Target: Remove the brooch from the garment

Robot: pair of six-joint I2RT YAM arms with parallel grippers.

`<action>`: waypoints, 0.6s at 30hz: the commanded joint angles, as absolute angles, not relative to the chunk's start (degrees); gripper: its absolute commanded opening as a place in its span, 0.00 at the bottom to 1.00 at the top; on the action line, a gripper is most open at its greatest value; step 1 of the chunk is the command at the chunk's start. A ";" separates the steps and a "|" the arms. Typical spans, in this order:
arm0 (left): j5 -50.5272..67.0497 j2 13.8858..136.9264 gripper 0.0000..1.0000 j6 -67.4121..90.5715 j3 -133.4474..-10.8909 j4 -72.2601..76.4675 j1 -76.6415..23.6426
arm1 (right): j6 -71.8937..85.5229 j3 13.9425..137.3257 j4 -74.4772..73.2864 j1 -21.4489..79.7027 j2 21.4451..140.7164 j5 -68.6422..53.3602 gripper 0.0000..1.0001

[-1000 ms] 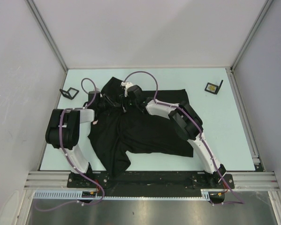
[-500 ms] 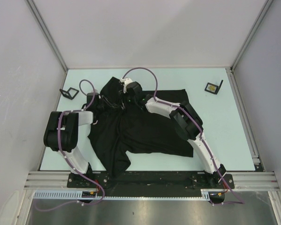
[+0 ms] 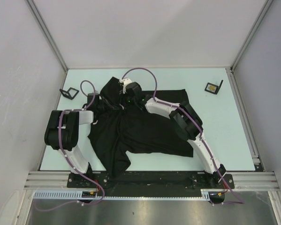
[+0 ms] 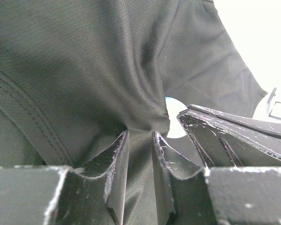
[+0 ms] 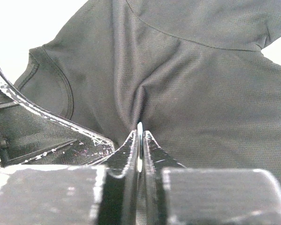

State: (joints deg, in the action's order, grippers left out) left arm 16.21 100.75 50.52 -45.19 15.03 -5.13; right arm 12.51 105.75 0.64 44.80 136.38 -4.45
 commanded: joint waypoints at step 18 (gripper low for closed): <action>21.18 106.17 0.33 51.42 -50.89 16.52 -5.01 | 14.68 100.81 8.35 44.91 130.61 -3.51 0.00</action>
State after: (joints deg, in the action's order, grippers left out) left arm 20.18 105.45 51.00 -49.34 14.46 -5.13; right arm 13.32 101.32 4.69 44.84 134.65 -4.19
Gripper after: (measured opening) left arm 0.337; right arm 0.043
